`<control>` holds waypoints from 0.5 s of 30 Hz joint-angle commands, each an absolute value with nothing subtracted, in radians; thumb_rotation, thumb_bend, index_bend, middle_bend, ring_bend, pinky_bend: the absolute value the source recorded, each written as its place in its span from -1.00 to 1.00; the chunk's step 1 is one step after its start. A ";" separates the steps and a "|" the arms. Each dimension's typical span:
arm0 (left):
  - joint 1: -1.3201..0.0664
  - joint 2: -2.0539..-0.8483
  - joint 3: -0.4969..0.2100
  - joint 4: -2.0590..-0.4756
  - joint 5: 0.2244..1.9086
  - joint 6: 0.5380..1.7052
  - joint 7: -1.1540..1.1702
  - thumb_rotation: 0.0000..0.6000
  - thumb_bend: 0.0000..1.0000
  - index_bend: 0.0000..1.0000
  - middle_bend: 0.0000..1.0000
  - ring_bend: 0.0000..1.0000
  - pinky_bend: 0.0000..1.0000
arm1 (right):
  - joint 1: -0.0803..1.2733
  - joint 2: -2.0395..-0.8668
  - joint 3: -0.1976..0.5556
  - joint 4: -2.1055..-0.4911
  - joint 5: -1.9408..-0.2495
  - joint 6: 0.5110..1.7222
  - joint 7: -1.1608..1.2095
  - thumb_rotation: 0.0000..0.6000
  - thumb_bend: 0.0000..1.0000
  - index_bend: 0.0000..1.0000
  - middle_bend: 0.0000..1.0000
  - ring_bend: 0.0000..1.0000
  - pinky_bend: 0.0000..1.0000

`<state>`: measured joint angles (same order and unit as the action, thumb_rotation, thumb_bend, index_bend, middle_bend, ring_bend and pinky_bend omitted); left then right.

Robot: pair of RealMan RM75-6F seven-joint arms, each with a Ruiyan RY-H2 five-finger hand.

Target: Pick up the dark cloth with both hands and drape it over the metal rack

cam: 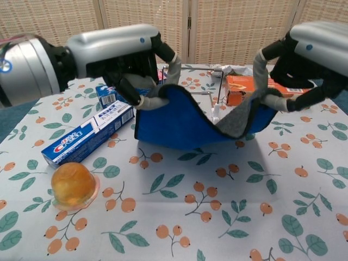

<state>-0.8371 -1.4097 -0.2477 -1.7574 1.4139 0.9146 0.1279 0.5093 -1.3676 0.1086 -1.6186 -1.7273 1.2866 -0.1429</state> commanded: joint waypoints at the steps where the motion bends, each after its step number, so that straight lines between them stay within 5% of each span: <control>1: -0.893 -1.389 -0.332 -1.748 1.301 0.874 0.141 1.00 -0.25 0.17 1.00 0.90 1.00 | 0.537 -1.342 0.161 -1.648 -1.675 1.268 -0.150 1.00 -0.07 0.37 0.86 0.86 1.00; 15: -0.997 -1.376 -0.389 -1.645 1.039 0.818 0.200 1.00 -0.25 0.17 1.00 0.90 1.00 | 0.601 -1.335 0.255 -1.633 -1.516 1.196 -0.194 1.00 -0.07 0.37 0.86 0.86 1.00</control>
